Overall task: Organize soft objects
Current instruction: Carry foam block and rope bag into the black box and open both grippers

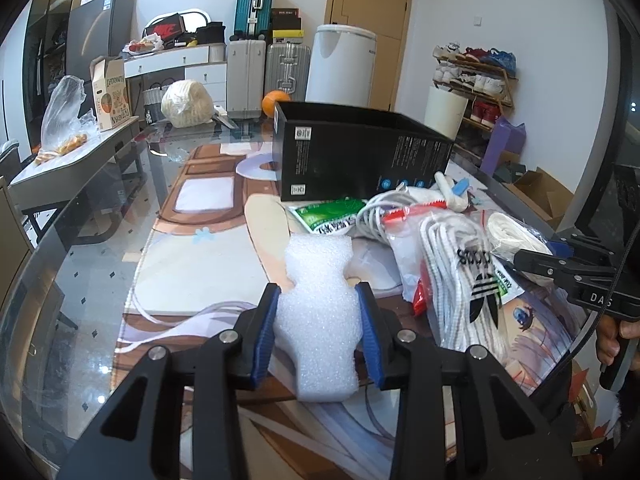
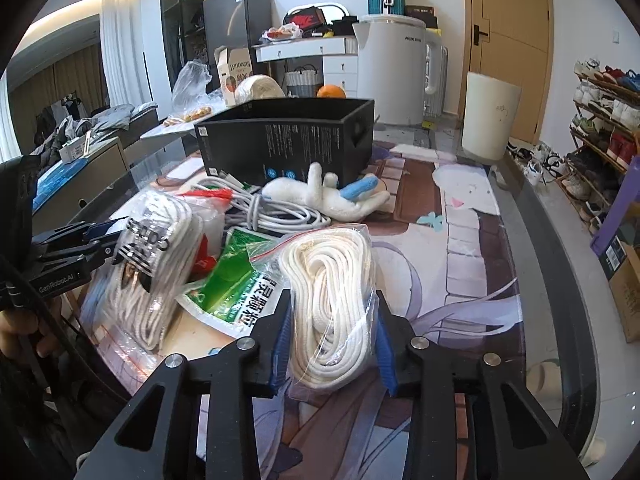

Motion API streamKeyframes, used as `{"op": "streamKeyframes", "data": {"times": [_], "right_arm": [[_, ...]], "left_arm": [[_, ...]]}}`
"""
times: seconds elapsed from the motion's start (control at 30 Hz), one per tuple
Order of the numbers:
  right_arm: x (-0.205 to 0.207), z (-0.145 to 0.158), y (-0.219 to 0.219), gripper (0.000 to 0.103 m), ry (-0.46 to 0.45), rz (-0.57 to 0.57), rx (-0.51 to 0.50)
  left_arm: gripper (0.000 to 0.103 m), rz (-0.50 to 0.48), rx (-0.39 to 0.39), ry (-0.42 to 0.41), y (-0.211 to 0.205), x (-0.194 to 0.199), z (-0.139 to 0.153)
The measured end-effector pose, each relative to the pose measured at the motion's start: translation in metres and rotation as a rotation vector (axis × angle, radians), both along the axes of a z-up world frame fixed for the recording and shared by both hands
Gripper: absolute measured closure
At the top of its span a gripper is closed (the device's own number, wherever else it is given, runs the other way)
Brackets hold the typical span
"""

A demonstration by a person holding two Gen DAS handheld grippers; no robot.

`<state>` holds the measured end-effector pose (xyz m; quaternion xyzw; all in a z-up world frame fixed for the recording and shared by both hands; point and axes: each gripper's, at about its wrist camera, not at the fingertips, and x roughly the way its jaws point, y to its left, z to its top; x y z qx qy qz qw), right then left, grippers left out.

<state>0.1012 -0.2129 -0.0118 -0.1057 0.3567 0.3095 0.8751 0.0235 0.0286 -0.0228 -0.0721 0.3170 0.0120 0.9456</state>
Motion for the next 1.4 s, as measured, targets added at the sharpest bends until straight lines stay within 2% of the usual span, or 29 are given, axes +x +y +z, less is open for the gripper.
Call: {"op": "streamKeyframes", "data": {"times": [0.43, 0.73, 1.1, 1.4], "right_arm": [[-0.023, 0.037, -0.005, 0.067, -0.109, 0.006, 0.094], [-0.023, 0.057, 0.0, 0.067, -0.149, -0.002, 0.137], [0.003, 0.082, 0.018, 0.067, -0.183, -0.009, 0.181], [0.041, 0.091, 0.034, 0.067, -0.181, -0.009, 0.183]], "left_arm": [[0.067, 0.019, -0.004, -0.102, 0.002, -0.01, 0.036], [0.067, 0.011, 0.036, -0.159, -0.002, -0.002, 0.063], [0.067, -0.017, 0.067, -0.196, -0.003, 0.03, 0.087], [0.067, -0.011, 0.07, -0.198, 0.002, 0.061, 0.093]]}}
